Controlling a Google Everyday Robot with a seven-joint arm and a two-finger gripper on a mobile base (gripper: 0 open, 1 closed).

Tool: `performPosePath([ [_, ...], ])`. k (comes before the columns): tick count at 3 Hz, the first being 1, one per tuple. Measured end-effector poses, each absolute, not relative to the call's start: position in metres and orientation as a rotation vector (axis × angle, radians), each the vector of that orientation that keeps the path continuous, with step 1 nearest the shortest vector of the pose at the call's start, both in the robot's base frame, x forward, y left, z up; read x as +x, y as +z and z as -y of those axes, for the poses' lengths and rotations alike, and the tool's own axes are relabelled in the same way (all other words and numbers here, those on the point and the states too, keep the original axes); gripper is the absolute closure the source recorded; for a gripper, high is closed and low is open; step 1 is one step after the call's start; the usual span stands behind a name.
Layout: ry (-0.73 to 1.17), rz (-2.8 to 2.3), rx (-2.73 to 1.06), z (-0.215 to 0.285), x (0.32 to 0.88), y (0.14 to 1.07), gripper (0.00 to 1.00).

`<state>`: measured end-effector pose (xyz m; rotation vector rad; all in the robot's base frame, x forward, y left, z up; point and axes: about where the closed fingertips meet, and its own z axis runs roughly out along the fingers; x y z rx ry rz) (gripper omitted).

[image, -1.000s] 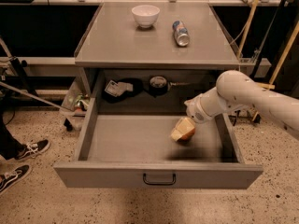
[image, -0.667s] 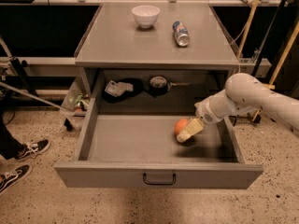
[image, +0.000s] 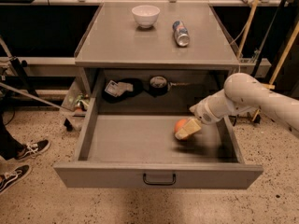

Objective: Pick orange from top drawer and place on counter

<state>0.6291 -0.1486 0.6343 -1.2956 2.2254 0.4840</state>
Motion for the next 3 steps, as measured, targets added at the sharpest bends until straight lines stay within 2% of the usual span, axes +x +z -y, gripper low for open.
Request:
performPosePath([
  [3, 0.508, -2.216, -1.267, 0.1488, 0.6288, 0.6369, 0.88],
])
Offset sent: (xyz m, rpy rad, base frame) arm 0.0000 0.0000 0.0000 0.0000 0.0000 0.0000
